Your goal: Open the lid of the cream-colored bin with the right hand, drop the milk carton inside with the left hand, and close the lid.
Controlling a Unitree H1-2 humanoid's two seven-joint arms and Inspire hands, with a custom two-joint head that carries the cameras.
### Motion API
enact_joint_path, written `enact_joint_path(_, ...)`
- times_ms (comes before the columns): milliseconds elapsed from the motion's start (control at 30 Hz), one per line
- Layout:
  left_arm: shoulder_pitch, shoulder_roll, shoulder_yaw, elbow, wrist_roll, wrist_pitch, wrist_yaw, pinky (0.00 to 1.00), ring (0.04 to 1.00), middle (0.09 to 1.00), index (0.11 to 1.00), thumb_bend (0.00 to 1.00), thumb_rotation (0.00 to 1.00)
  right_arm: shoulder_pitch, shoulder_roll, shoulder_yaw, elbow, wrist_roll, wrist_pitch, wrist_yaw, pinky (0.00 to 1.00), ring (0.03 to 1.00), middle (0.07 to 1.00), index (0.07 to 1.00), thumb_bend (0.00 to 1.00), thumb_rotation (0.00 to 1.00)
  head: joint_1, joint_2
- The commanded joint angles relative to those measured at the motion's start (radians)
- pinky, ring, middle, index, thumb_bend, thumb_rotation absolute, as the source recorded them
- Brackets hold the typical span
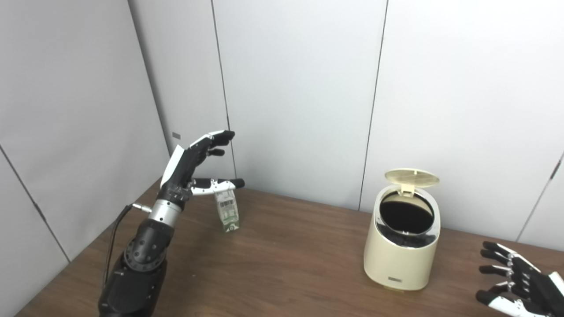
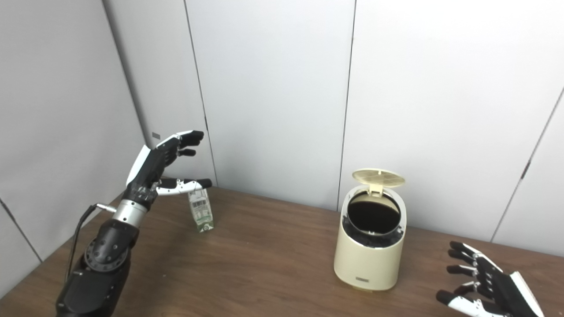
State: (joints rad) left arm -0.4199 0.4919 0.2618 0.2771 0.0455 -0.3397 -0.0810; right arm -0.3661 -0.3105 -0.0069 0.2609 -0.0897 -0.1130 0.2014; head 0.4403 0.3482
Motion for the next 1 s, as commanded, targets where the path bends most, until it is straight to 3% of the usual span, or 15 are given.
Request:
enact_joint_path(0,-0.051,0.05,0.008,0.018,0.01,-0.037,0.028,0.89,0.909,0.893,0.875,0.79,0.09,-0.043,-0.022,-0.007,-0.019,0.012,-0.04,-0.002,0.47,0.734,0.829,0.84,1.0,0.47,-0.003,-0.001)
enact_joint_path(100,-0.049,0.048,0.011,0.042,-0.015,-0.009,0.016,0.98,0.981,0.96,0.922,0.85,0.15,-0.041,-0.024,-0.008,-0.029,0.013,-0.028,-0.001,0.46,0.729,0.826,0.84,1.0,0.47,-0.004,0.001)
enact_joint_path(333,-0.051,0.048,0.007,0.11,-0.082,0.021,-0.021,1.0,1.0,1.0,1.0,0.99,0.26,-0.032,-0.028,-0.013,-0.054,0.025,0.001,0.004,0.41,0.685,0.797,0.805,1.0,0.49,-0.007,0.002)
enact_joint_path(467,-0.051,0.043,0.007,0.152,-0.109,0.028,-0.029,1.0,1.0,1.0,1.0,1.0,0.24,-0.032,-0.03,-0.016,-0.044,0.031,0.0,0.005,0.41,0.677,0.794,0.798,1.0,0.49,-0.01,0.004)
enact_joint_path(667,-0.053,0.044,0.001,0.227,-0.092,0.003,-0.014,1.0,1.0,1.0,1.0,1.0,0.28,-0.019,-0.033,-0.019,-0.074,0.034,0.02,0.007,0.39,0.651,0.779,0.784,1.0,0.48,-0.011,0.007)
enact_joint_path(967,-0.042,0.023,-0.003,0.271,-0.1,0.0,0.002,0.97,1.0,1.0,1.0,1.0,0.29,-0.003,-0.043,-0.018,-0.095,0.025,0.04,0.006,0.4,0.651,0.787,0.796,1.0,0.5,-0.013,0.011)
